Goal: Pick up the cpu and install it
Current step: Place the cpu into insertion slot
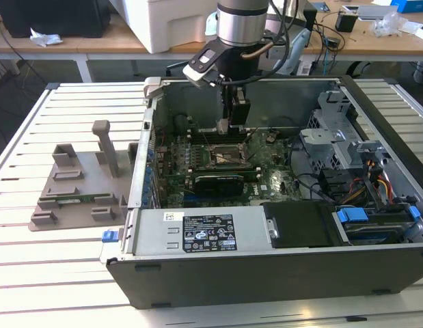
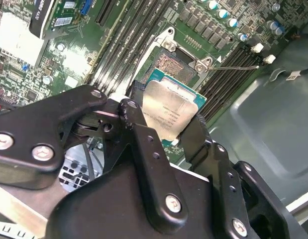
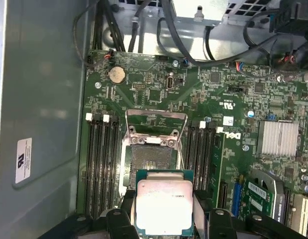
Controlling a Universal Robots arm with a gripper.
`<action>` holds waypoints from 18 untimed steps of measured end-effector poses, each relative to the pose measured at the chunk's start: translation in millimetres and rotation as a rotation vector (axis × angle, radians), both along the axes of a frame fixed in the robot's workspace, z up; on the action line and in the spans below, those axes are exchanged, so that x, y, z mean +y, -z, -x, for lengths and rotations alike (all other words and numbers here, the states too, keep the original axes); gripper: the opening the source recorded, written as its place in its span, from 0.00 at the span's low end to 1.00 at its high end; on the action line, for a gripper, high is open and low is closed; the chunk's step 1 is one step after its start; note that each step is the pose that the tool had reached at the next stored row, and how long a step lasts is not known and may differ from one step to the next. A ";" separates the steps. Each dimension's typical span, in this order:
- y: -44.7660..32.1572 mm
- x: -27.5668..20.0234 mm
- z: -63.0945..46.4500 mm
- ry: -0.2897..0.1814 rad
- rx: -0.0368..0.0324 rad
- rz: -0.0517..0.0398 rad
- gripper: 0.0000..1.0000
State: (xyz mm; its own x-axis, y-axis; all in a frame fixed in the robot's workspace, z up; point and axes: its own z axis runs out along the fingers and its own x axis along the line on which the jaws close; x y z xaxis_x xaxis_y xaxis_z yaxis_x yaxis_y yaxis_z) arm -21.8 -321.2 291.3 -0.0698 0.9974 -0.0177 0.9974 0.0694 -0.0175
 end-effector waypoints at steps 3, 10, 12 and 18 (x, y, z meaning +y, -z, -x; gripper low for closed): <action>2.4 0.0 -0.3 0.001 0.0004 0.0000 0.55; 17.2 1.4 -1.5 0.001 0.0011 0.0036 0.55; 19.6 1.5 -1.5 0.001 0.0012 0.0038 0.55; 24.3 1.5 -1.6 0.001 0.0012 0.0044 0.55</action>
State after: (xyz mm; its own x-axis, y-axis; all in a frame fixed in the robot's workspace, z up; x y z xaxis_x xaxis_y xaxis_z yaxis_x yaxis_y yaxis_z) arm -20.2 -319.7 267.0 -0.0689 0.9974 -0.0220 0.9975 0.0685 -0.0190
